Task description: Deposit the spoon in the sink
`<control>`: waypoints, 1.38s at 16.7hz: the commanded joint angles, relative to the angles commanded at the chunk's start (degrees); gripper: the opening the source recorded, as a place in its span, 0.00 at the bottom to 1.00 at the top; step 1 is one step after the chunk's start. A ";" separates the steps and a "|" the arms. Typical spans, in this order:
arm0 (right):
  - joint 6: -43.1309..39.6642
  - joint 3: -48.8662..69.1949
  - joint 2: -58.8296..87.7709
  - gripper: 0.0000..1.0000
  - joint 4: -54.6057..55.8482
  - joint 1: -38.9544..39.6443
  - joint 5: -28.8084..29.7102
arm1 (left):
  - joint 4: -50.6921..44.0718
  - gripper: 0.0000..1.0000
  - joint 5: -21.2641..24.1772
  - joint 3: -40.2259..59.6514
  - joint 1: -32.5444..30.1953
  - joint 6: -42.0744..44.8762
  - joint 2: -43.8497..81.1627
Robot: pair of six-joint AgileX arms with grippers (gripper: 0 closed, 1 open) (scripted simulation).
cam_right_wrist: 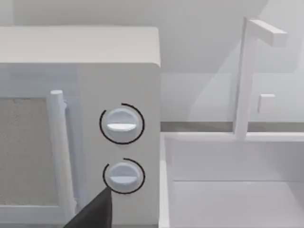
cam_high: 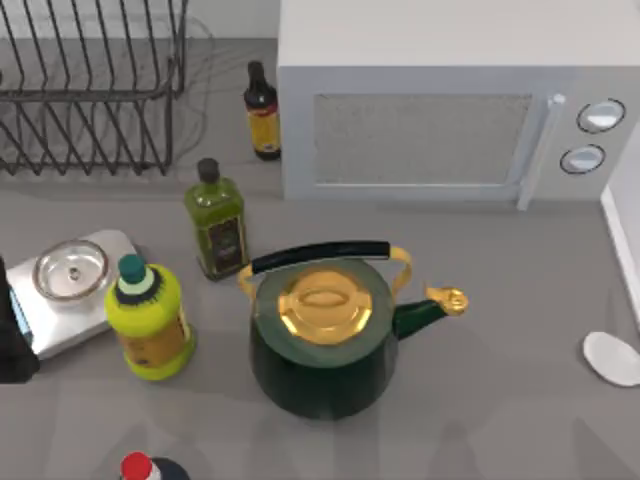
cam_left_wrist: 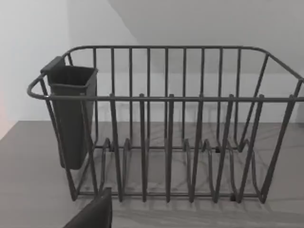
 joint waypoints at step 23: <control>-47.38 48.13 76.72 1.00 -58.74 -2.13 0.26 | 0.00 1.00 0.00 0.00 0.00 0.00 0.00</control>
